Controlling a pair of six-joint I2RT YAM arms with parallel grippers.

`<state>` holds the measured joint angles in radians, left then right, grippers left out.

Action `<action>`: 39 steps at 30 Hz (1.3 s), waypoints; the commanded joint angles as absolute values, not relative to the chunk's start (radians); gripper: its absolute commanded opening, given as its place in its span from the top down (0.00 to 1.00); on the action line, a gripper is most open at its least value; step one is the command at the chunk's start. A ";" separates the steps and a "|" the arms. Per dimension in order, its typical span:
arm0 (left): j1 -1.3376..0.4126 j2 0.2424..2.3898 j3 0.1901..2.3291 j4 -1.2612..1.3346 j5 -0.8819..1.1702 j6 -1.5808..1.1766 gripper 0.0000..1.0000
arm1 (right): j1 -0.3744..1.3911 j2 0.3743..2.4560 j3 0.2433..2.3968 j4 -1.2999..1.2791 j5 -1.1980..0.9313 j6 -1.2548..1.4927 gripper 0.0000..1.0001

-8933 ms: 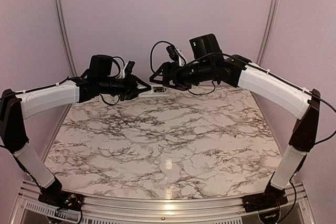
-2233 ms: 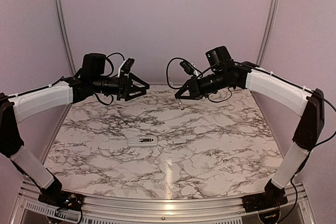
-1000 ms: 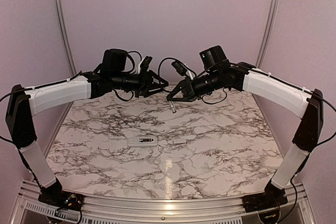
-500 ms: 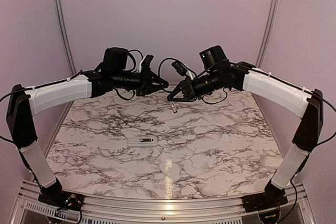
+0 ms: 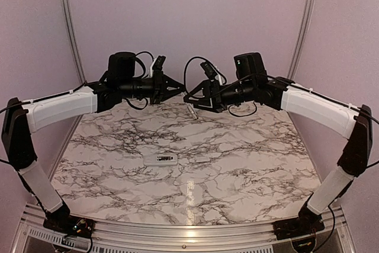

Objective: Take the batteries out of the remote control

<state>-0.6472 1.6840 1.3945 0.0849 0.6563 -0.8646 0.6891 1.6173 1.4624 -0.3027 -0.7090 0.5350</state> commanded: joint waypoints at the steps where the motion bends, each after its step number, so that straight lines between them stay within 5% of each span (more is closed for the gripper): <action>1: -0.627 1.610 1.378 0.245 0.652 -0.882 1.00 | 0.695 1.568 1.418 -0.093 -0.695 0.700 0.07; 25: -0.600 1.516 1.191 0.874 0.561 -0.918 1.00 | 0.696 1.537 1.239 0.634 -0.585 1.422 0.08; 39: -0.600 1.551 1.149 1.089 0.542 -0.938 1.00 | 0.720 1.658 1.367 0.695 -0.610 1.545 0.14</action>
<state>-0.6022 1.5417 1.1507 1.0042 0.5556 -0.9329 0.6991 1.6306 1.2930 0.6510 -0.6006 1.5017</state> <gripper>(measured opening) 0.051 0.868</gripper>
